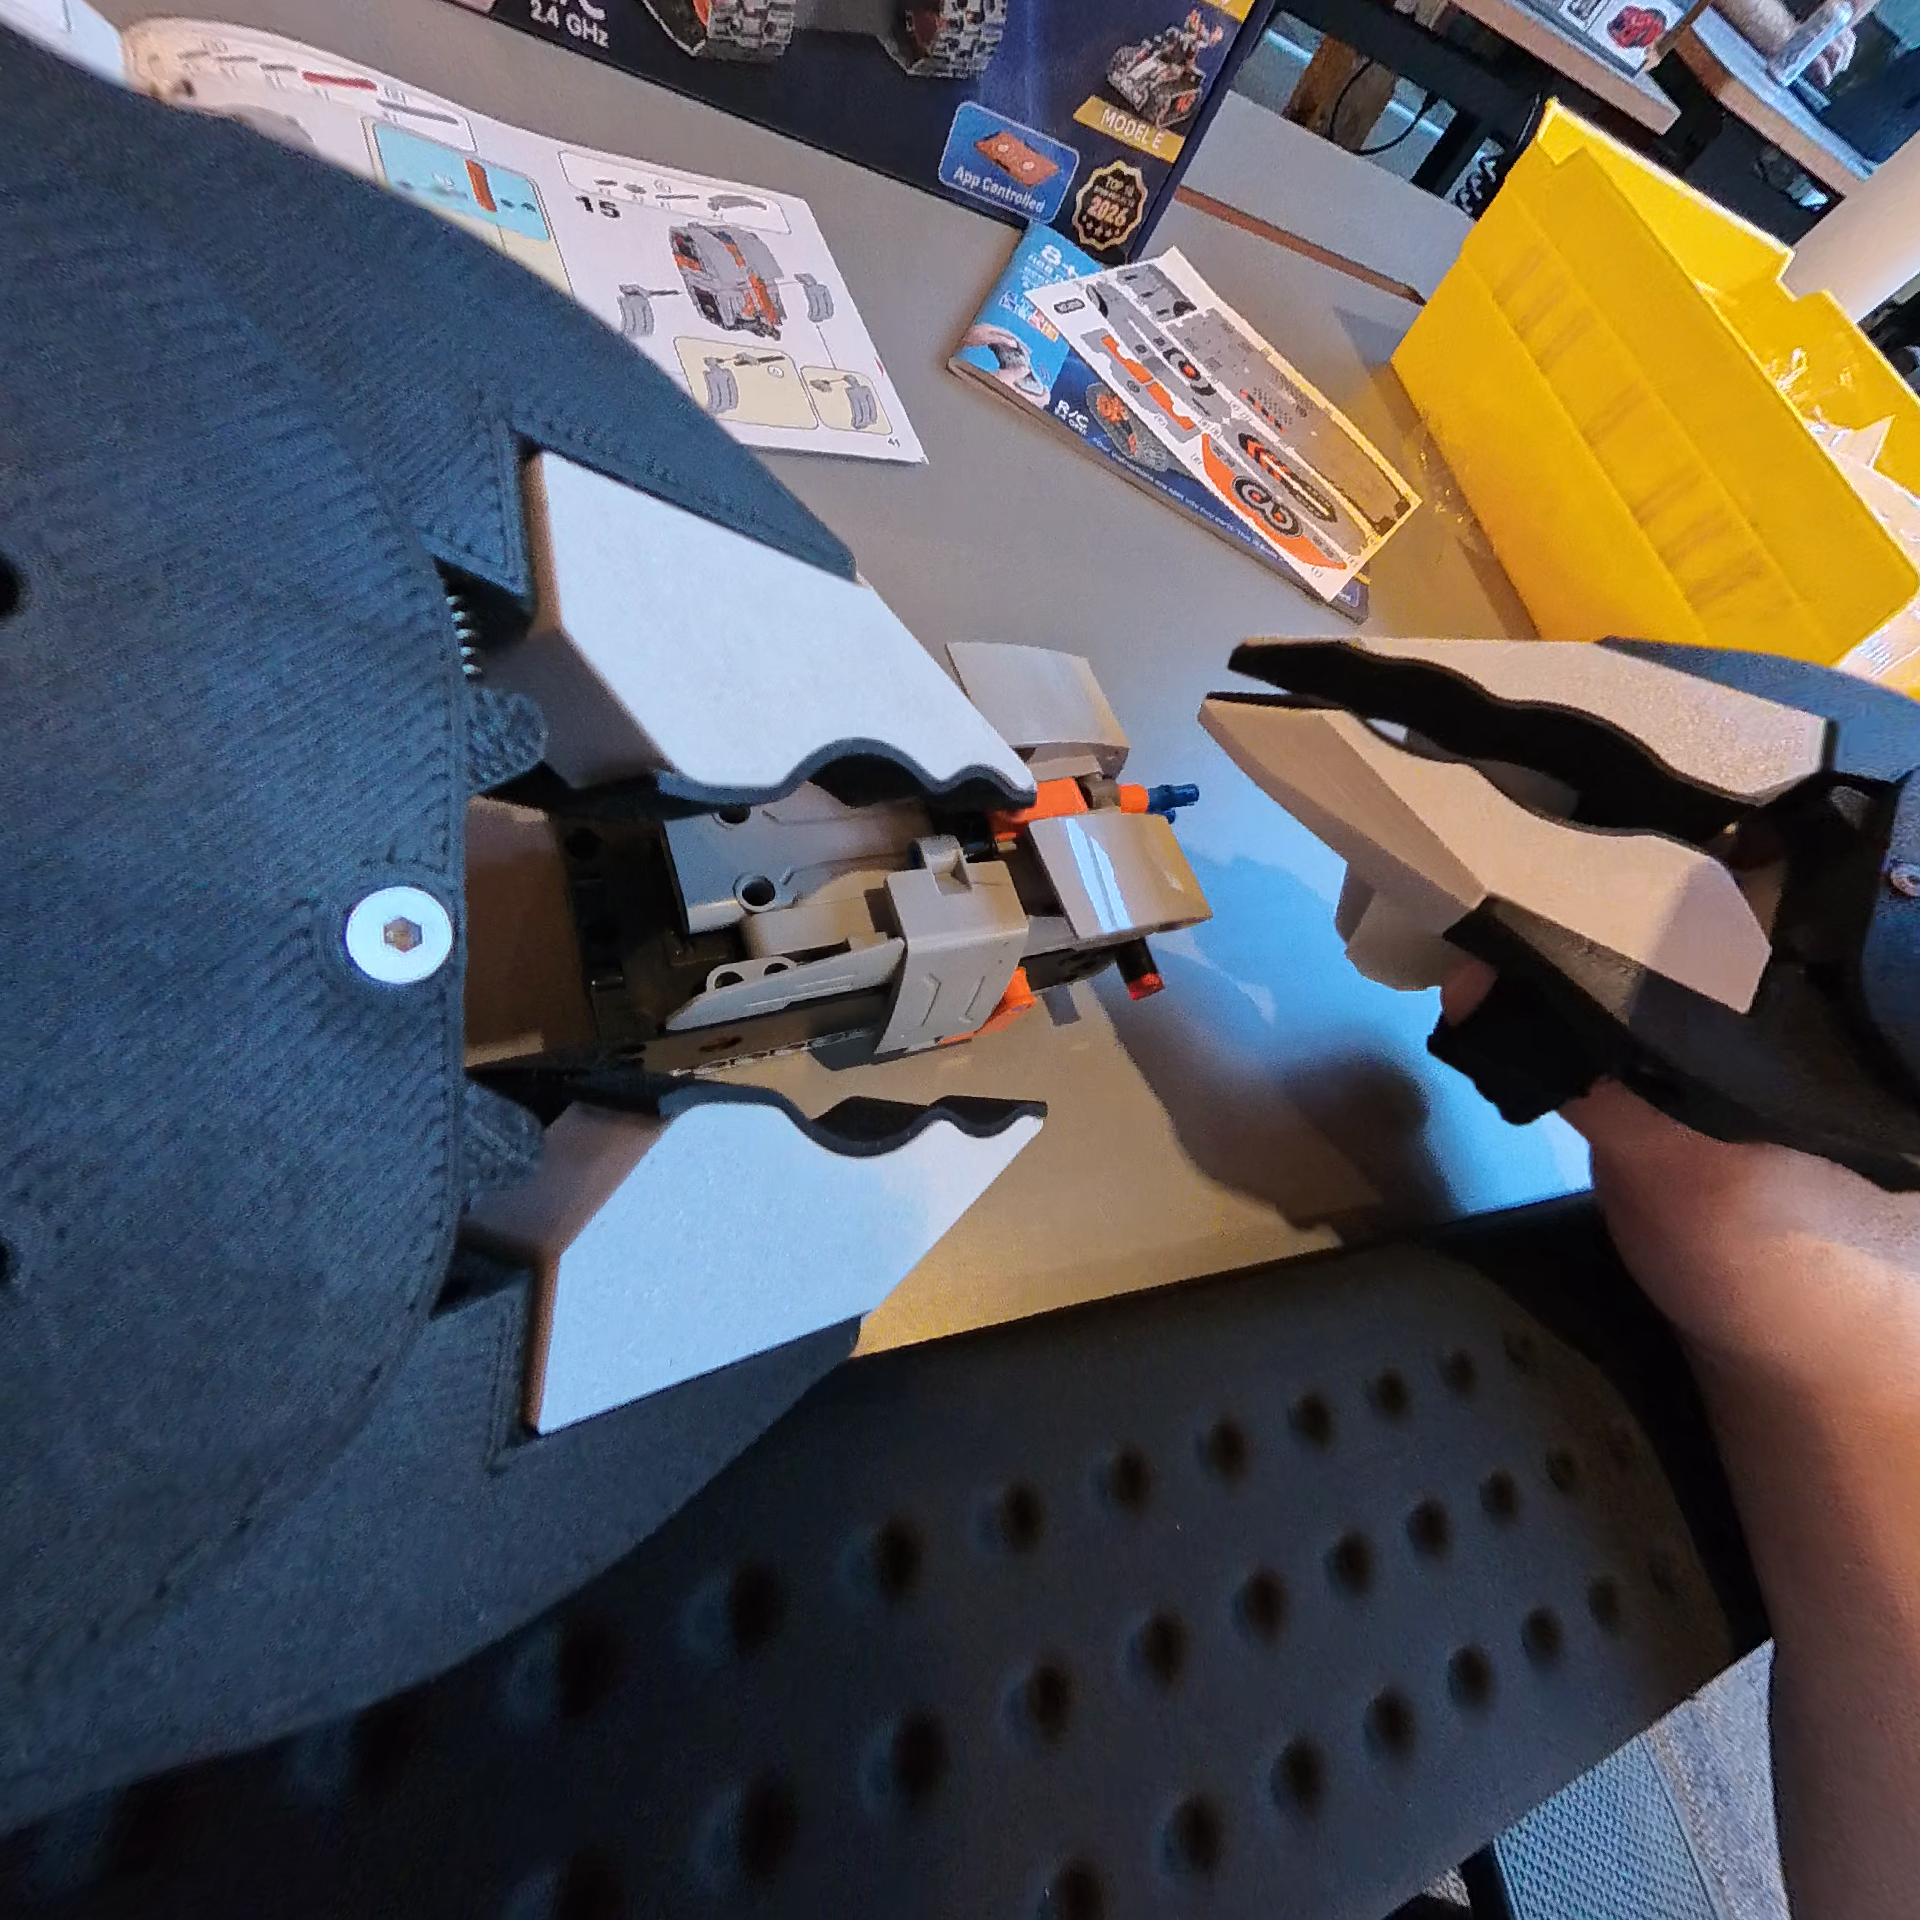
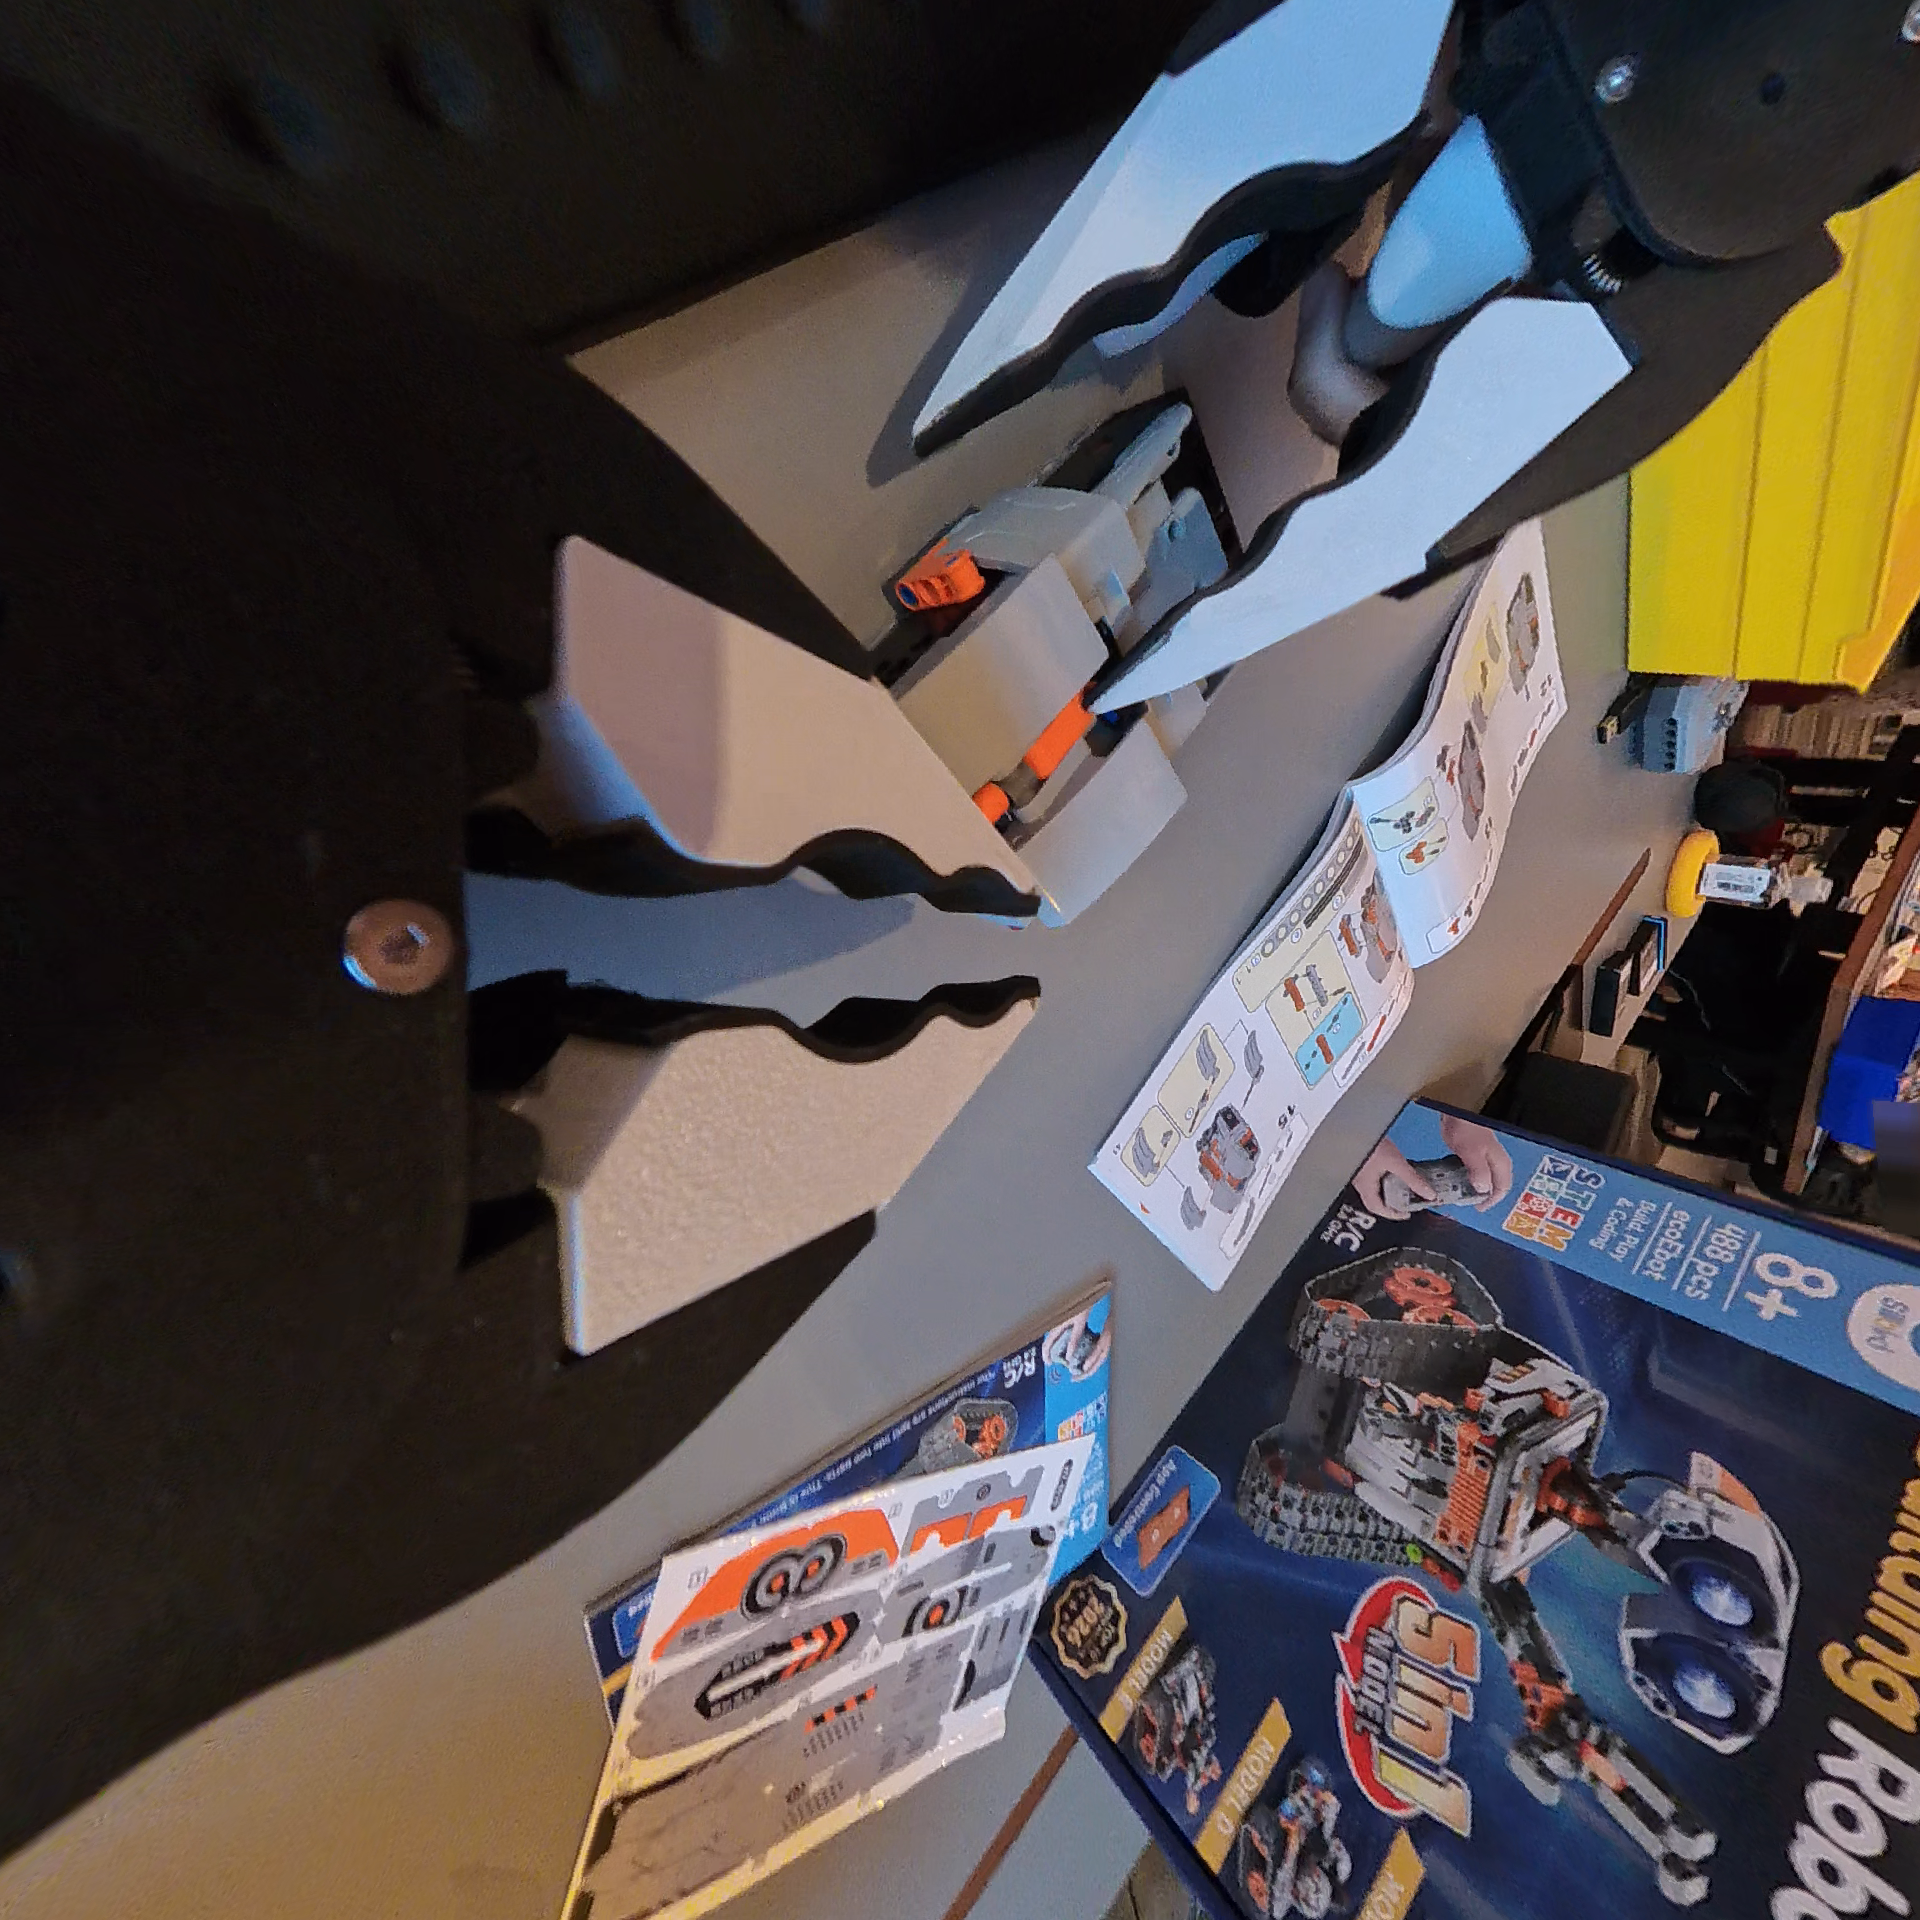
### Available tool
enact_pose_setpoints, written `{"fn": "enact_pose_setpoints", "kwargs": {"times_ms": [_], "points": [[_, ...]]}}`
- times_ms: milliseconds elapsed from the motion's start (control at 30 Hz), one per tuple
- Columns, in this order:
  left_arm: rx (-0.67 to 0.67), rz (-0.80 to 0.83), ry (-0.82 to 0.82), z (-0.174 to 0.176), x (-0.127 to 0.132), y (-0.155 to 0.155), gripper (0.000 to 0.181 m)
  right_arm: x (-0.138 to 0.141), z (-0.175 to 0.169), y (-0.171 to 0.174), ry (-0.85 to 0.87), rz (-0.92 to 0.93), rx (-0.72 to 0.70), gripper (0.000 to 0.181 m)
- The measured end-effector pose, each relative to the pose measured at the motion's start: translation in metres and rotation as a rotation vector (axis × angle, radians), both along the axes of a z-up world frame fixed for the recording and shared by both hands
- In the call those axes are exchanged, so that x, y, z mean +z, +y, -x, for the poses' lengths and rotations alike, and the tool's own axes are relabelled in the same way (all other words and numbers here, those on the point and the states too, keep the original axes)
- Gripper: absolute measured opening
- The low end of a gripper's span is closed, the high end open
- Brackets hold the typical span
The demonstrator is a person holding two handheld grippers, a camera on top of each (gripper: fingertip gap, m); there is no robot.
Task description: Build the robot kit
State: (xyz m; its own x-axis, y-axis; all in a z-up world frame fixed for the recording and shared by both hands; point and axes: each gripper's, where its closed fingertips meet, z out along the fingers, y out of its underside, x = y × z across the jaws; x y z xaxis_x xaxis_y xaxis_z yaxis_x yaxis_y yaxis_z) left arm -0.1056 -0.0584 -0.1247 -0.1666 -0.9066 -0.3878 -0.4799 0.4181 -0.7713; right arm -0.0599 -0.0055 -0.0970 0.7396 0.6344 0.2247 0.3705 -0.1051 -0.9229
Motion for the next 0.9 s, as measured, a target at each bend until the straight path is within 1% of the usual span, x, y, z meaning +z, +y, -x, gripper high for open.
{"fn": "enact_pose_setpoints", "kwargs": {"times_ms": [133, 267, 467, 567, 633, 733, 800, 833, 900], "points": [[-0.004, 0.015, -0.01, 0.0, 0.001, 0.001, 0.05, -0.001, 0.007, -0.003, 0.069, 0.059, 0.06, 0.01], [-0.019, 0.027, -0.015, 0.0, 0.001, 0.0, 0.051, -0.011, 0.01, -0.003, 0.038, 0.104, 0.072, 0.01], [-0.021, 0.041, -0.022, 0.0, 0.002, 0.001, 0.048, -0.014, 0.018, -0.004, 0.021, 0.114, 0.108, 0.01], [-0.019, 0.043, -0.022, 0.0, 0.002, 0.001, 0.047, -0.012, 0.013, -0.002, 0.024, 0.107, 0.083, 0.011], [-0.017, 0.037, -0.021, 0.0, 0.003, 0.002, 0.046, -0.006, 0.004, 0.001, 0.061, 0.096, 0.034, 0.012], [-0.015, 0.026, -0.018, 0.0, 0.002, 0.002, 0.046, 0.003, -0.01, 0.002, 0.197, 0.143, -0.042, 0.011], [-0.016, 0.027, -0.017, -0.001, 0.002, 0.002, 0.046, 0.002, -0.016, -0.001, 0.274, 0.203, -0.069, 0.004], [-0.017, 0.03, -0.017, -0.001, 0.002, 0.002, 0.046, -0.001, -0.017, -0.004, 0.287, 0.23, -0.063, 0.001], [-0.021, 0.035, -0.016, -0.001, 0.003, 0.002, 0.046, -0.003, -0.011, -0.011, 0.281, 0.252, -0.003, 0.001]]}}
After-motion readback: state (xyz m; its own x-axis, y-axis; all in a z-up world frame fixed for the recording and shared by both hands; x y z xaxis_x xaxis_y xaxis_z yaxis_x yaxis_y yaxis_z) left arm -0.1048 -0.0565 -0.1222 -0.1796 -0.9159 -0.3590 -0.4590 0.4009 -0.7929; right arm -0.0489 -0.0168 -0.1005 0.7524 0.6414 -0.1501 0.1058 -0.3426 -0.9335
